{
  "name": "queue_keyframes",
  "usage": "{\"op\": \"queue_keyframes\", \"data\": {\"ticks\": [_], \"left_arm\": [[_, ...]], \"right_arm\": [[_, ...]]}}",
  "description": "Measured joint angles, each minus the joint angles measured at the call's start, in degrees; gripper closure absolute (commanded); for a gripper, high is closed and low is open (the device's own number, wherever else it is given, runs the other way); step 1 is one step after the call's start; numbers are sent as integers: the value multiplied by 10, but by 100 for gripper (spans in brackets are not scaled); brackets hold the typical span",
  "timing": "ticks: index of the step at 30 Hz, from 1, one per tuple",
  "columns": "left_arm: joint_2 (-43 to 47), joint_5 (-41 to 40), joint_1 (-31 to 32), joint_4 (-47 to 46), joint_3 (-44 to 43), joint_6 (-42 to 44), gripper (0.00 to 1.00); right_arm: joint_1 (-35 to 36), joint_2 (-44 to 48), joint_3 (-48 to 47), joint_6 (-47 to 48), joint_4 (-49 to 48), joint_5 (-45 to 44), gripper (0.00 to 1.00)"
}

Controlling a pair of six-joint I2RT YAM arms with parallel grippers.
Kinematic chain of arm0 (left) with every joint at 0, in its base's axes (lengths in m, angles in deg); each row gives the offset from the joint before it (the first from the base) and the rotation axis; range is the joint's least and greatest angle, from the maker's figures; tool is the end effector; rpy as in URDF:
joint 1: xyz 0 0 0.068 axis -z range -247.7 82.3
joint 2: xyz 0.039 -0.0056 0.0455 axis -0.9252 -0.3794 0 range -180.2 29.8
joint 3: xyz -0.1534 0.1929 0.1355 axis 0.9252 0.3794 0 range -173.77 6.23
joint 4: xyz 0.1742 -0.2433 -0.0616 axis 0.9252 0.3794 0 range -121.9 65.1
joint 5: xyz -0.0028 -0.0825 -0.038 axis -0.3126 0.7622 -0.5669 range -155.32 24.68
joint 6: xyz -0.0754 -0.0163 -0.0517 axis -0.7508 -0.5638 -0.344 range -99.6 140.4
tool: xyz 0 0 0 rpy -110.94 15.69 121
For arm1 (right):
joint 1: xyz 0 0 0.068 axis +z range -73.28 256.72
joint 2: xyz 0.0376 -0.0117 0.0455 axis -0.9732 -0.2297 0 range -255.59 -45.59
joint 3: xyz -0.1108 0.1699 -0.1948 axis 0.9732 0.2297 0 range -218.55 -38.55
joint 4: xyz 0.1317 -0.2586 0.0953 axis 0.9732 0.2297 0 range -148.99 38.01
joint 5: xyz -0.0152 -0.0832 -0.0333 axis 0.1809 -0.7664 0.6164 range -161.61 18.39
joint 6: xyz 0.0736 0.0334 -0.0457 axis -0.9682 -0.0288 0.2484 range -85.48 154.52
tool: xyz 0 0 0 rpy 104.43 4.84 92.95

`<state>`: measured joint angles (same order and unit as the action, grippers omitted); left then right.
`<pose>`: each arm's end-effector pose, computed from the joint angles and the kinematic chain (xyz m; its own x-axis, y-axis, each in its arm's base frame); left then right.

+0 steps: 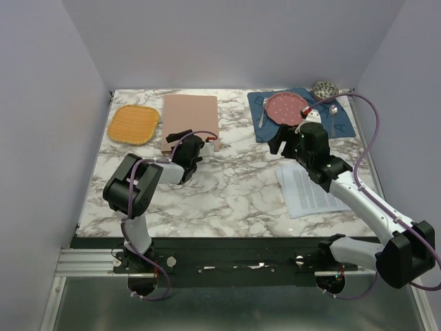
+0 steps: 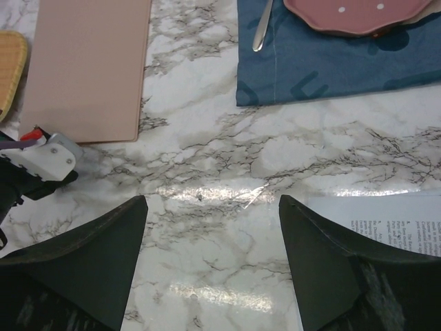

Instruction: Put the files into the folder

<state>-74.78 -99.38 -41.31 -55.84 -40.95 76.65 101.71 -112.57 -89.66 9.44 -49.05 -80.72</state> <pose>0.3933 -0.1427 0.0852 -0.3162 0.9259 -0.2068 0.3826 0.3239 0.8653 0.3238 0.1363 0.2744 -0.4795 0.2383 -0.8446 -0.0937 0.9430 0.3192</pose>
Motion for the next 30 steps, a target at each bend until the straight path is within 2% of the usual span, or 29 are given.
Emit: {"op": "queue_keyframes", "data": {"ticks": [16,19,20,21,25,28,29,30], "left_arm": [[-73,-17,0,-118,-16,57,2],[-82,-19,0,-133,-20,65,11],[-85,-19,0,-137,-21,67,19],[-88,-20,0,-142,-22,69,23],[-98,-22,0,-149,-29,75,34],[-98,-21,-2,-140,-36,67,50],[-98,-20,-2,-134,-40,61,62],[-97,-19,-3,-129,-42,55,67]], "right_arm": [[-7,-8,-4,-6,2,4,25],[-7,-8,-4,-10,2,4,28],[-7,-8,-4,-11,2,4,30],[-7,-8,-4,-13,2,4,31],[-7,-8,-4,-19,2,4,35],[-7,-7,-4,-21,2,3,39],[-7,-6,-4,-21,2,3,41],[-7,-4,-4,-21,3,3,42]]}}
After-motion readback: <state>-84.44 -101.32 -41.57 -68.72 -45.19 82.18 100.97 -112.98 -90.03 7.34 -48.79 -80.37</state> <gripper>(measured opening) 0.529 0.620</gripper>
